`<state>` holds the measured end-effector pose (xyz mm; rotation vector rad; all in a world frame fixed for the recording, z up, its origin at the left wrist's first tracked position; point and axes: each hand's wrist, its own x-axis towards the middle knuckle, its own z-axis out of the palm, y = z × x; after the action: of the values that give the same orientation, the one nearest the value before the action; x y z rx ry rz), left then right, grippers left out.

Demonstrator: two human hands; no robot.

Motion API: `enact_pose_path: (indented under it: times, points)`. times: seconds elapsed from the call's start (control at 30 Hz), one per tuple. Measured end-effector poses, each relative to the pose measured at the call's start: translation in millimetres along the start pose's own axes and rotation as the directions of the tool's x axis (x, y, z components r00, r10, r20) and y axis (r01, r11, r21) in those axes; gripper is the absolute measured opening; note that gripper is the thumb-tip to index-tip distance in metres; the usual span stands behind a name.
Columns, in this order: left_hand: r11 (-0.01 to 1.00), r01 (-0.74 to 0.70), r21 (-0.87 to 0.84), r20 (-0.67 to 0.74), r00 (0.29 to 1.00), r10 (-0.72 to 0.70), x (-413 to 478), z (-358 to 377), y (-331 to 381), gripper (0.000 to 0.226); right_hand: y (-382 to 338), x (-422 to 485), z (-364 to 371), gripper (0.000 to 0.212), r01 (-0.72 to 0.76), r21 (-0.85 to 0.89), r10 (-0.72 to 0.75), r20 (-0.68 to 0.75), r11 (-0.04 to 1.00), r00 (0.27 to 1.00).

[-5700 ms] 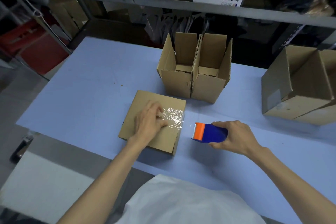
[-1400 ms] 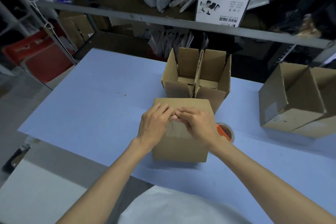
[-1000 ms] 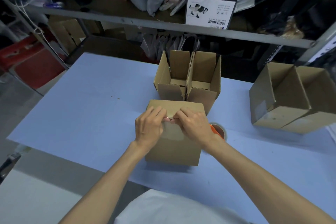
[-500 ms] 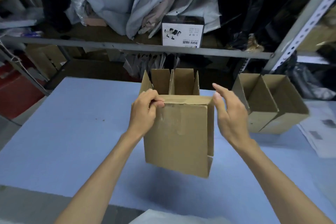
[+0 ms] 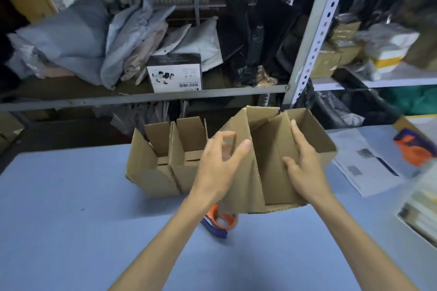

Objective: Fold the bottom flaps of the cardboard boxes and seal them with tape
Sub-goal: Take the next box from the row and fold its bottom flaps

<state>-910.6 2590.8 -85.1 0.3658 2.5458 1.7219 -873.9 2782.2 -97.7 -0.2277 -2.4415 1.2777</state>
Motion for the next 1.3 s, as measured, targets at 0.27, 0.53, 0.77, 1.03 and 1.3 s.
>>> enact_pose_path:
  times: [0.27,0.53,0.77,1.03,1.3]
  points:
    - [0.955,0.177,0.239,-0.084,0.983,-0.161,65.6,8.7,-20.9,0.040,20.7,56.5,42.1,0.077,-0.061,-0.188,0.076,0.073,0.980,0.994]
    - [0.934,0.199,0.295,-0.136,0.977,-0.165,123.1,36.7,-60.8,0.040,49.1,106.2,68.2,0.061,0.019,-0.324,0.035,0.161,0.946,0.986]
    - [0.891,0.262,0.371,-0.139,0.964,-0.226,156.8,62.2,-97.5,0.043,78.9,127.6,88.6,0.083,0.061,-0.488,0.174,0.421,0.871,0.890]
    - [0.876,0.275,0.398,-0.108,0.962,-0.252,166.4,75.3,-112.4,0.048,93.0,124.8,100.1,0.069,0.202,-0.718,0.101,0.355,0.666,0.929]
    - [0.888,0.237,0.394,-0.052,0.970,-0.237,163.9,68.7,-101.8,0.044,85.9,130.3,89.7,0.055,0.271,-0.796,0.049,0.352,0.540,0.935]
